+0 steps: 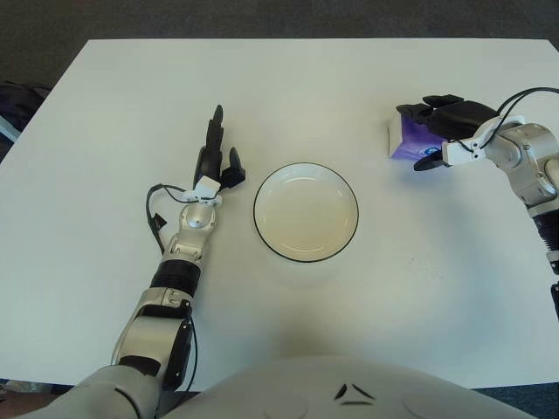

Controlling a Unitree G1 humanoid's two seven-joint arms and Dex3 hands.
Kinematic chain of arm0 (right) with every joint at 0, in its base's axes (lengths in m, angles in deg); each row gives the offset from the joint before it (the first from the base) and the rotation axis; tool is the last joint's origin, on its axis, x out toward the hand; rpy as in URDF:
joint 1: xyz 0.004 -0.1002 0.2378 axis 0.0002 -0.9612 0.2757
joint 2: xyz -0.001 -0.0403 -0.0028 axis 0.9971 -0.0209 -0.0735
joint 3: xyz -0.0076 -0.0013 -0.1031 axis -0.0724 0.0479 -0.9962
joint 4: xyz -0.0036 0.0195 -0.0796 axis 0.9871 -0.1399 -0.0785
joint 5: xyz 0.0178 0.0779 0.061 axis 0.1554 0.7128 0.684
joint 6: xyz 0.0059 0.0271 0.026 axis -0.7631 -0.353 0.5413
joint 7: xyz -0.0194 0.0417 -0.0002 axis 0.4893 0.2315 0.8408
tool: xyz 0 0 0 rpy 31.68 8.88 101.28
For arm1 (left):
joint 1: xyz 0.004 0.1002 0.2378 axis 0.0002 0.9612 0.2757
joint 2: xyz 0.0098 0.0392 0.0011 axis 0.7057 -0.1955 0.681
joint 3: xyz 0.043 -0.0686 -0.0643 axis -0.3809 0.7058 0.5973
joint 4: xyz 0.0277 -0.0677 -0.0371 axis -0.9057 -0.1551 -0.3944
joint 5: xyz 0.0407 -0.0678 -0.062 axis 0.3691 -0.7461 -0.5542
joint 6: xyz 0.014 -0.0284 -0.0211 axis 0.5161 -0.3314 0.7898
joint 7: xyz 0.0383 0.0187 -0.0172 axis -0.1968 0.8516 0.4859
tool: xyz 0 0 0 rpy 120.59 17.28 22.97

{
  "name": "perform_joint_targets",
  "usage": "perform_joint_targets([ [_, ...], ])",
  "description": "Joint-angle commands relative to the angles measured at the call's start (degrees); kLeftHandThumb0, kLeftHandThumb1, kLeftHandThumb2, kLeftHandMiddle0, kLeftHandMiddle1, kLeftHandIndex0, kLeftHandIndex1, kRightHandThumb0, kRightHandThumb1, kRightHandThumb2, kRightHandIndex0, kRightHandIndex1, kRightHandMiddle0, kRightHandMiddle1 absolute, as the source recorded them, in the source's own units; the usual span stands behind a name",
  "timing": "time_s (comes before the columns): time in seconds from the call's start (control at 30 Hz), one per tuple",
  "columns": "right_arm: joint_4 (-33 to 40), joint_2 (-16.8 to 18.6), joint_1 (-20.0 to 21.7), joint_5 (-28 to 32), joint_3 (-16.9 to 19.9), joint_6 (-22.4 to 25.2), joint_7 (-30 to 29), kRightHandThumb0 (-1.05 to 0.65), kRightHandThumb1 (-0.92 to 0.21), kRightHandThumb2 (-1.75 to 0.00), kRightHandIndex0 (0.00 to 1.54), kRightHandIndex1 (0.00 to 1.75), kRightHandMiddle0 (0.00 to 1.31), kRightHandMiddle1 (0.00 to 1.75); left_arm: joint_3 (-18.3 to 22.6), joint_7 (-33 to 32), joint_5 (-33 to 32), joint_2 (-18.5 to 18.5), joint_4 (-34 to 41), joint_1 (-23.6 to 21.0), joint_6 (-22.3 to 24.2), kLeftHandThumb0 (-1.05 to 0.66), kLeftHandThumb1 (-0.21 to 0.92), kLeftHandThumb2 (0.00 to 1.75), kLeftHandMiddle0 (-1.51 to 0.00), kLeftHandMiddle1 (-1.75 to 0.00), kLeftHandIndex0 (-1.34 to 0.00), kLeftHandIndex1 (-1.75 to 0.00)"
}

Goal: Put the tissue paper into the plate.

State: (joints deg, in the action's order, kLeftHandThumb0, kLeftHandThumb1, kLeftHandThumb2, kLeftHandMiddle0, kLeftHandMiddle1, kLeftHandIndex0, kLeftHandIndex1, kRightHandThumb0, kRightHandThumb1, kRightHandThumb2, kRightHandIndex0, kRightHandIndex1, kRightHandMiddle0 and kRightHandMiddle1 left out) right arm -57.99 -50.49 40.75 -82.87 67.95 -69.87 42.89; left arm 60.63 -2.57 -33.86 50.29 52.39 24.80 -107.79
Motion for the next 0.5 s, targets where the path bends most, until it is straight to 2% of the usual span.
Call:
perform_joint_targets([
  [0.0,-0.1,0.5,-1.6,-0.1,-0.4,-0.1,-1.2,-1.05,-0.92,-0.4,0.0,0.0,0.0,0.0,-0.6,0.2,0.5,-0.7,-6.3,6.4,0.7,-0.84,0.92,1.1,-0.01,0.0,0.0,-0.09],
  [0.47,-1.6,1.6,-3.5,-1.4,-1.2,0.2,-5.2,-1.05,-0.92,-0.41,0.0,0.0,0.0,0.0,-0.6,0.1,0.7,-0.4,-6.8,6.3,0.5,-0.85,0.92,1.1,0.0,0.0,0.0,-0.07],
])
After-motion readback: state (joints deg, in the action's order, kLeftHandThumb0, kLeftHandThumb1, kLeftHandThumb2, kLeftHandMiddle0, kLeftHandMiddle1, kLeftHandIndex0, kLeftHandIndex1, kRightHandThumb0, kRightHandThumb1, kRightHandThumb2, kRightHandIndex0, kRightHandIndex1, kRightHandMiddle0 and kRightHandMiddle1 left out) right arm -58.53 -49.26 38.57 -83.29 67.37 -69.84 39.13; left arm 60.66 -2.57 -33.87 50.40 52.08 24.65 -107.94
